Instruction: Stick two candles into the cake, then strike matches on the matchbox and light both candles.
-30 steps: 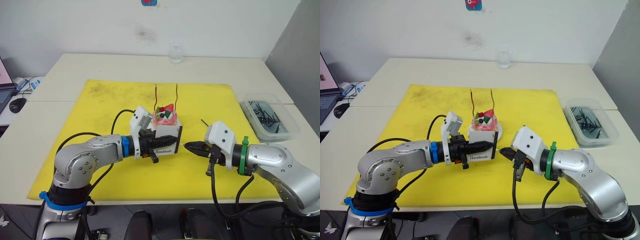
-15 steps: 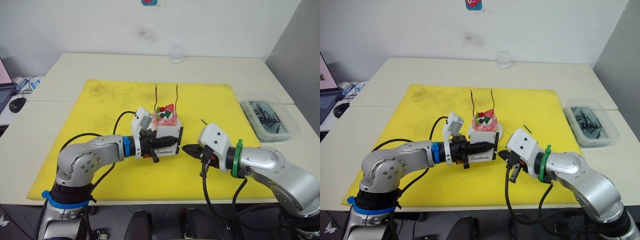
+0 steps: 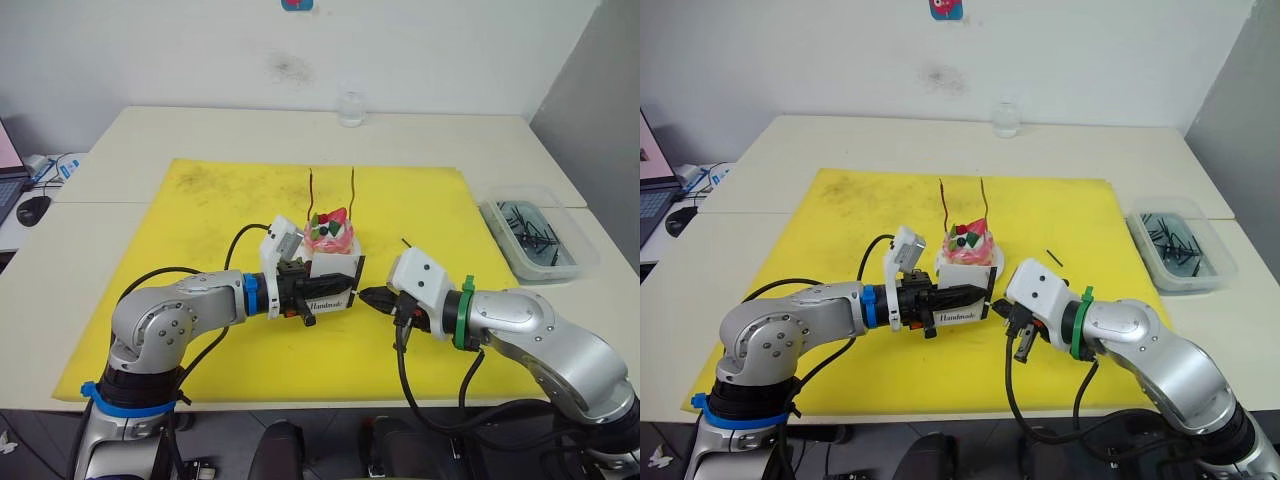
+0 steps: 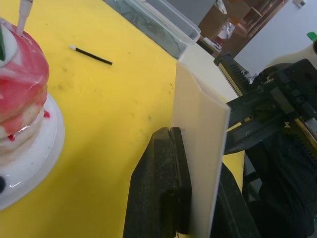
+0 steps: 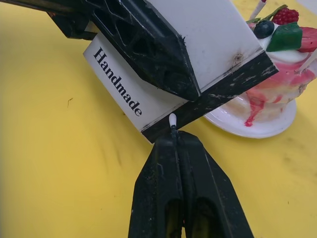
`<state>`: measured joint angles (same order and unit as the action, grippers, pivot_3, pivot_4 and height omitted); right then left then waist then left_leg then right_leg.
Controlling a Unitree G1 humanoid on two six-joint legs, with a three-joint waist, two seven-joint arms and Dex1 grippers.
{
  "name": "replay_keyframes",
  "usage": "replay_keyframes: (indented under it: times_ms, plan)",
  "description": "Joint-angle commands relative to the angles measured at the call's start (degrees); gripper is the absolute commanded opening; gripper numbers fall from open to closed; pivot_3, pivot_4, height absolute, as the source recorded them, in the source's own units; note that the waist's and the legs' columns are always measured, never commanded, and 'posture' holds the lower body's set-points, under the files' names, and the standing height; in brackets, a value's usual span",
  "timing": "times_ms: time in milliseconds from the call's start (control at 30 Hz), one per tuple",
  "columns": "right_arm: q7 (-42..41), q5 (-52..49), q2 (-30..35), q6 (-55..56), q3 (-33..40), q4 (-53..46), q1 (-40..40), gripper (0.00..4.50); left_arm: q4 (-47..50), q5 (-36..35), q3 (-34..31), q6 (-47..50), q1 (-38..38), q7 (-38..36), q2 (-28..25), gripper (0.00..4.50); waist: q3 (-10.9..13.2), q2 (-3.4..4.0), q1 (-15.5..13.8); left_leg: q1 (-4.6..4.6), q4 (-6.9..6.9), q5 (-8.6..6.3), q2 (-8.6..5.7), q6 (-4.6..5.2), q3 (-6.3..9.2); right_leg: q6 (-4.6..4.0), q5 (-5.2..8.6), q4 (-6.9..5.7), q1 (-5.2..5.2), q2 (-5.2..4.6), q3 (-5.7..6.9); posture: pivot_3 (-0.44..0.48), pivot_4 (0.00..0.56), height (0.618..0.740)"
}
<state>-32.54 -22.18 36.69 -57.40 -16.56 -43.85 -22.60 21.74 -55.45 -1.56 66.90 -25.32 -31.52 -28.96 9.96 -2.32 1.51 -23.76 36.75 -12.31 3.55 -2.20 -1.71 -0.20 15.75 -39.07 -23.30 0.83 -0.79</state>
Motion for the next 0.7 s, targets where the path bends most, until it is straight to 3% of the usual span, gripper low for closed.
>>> replay_keyframes:
  times_ms: [33, 200, 367, 533, 700]
  plan:
    - [-1.2, 1.5, 1.4, 1.7, -2.2, 0.7, -1.0, 0.03, 3.4, -3.7, -0.3, -0.2, -1.5, -0.6, 1.8, 0.0, 0.0, 0.0, 0.0, 0.0, 0.0, 0.0, 0.0, 0.0, 0.0, 0.0, 0.0, 0.0, 0.0, 0.0, -0.01, 0.0, 0.15, 0.729]
    - [-9.2, 3.1, 6.7, 6.5, -8.4, 1.8, -2.2, 0.03, -0.1, -0.6, -2.4, -3.3, -12.4, -2.9, -0.8, 0.0, 0.1, -0.01, -0.4, -0.11, 0.12, 0.0, -0.02, 0.0, -0.02, 0.0, 0.0, 0.02, 0.0, 0.02, 0.16, 0.0, 0.15, 0.729]
    - [-11.4, 2.0, 7.3, 7.7, -6.3, 0.9, -2.5, 0.03, -5.8, 0.0, -5.8, -4.2, -22.2, -4.7, -5.3, 0.0, 0.1, 0.01, 0.0, -0.07, 0.11, -0.01, -0.12, 0.01, 0.01, 0.01, -0.01, 0.03, 0.0, 0.11, -0.03, 0.0, 0.15, 0.729]
    - [-10.3, -0.5, 5.2, 4.8, -0.9, 1.2, -4.2, 0.03, -2.1, -3.0, -5.7, -1.2, -18.0, -5.8, -8.2, 0.0, 0.1, 0.03, 0.3, -0.08, 0.05, -0.01, 0.01, 0.01, 0.01, 0.01, 0.0, 0.03, -0.06, 0.11, -0.04, 0.0, 0.15, 0.729]
    - [-9.8, -1.8, 5.0, 2.7, 1.2, 0.6, -3.9, 0.03, 0.2, -4.4, -5.7, -0.4, -13.9, -4.5, -7.5, 0.0, 0.1, 0.03, -0.1, -0.13, 0.05, 0.0, 0.09, 0.0, 0.04, 0.01, 0.01, 0.03, -0.08, 0.03, -0.02, 0.0, 0.15, 0.729]
